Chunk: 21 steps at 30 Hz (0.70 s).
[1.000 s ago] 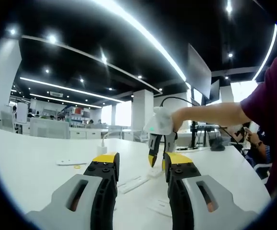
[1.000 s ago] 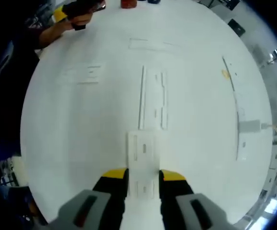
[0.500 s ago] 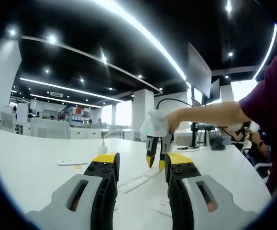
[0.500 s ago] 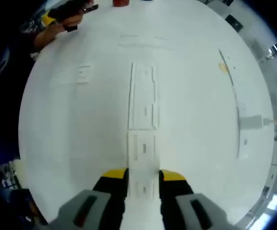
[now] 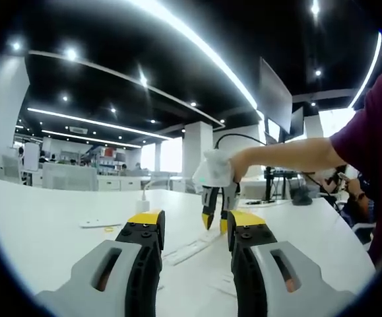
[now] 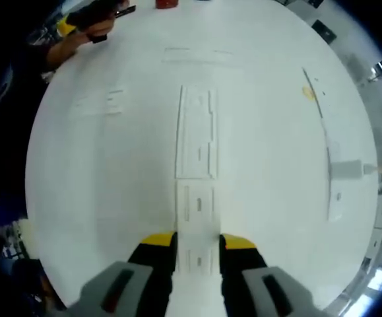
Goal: Locate the socket holder cover, grip the socket holder cover, clip it into the socket holder slot.
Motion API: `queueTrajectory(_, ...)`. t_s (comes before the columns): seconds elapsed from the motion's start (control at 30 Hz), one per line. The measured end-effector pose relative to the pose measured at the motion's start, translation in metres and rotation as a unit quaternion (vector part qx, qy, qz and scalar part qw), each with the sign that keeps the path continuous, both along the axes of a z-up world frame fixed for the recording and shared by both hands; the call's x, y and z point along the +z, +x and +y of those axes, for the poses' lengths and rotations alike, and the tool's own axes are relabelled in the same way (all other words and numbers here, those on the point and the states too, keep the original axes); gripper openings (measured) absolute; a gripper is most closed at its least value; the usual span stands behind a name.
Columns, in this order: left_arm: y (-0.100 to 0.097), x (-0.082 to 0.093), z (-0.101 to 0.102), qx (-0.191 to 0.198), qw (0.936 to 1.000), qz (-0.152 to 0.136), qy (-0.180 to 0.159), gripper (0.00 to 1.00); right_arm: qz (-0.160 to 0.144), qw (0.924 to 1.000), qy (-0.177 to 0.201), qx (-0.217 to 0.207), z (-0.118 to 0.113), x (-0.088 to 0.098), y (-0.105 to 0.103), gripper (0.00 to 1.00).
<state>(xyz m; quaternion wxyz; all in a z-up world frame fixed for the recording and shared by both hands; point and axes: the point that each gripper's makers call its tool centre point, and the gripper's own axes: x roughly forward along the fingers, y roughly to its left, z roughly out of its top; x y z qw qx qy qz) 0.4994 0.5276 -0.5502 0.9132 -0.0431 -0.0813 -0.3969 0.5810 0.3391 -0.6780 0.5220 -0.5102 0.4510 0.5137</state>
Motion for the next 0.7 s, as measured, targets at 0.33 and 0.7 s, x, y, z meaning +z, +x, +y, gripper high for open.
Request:
queueTrajectory(0.33,0.0003,-0.0019,0.0000,0.001,1.0000,0.001,0.005,0.39,0.001,1.0000,0.001,0.001,0.0004,-0.0007,-0.0034,0.27)
queueTrajectory(0.7,0.0013,-0.0037,-0.0003,0.001,0.9999,0.003,0.010,0.39,0.001,1.0000,0.005,0.003,0.0011,0.0008,0.0000,0.27)
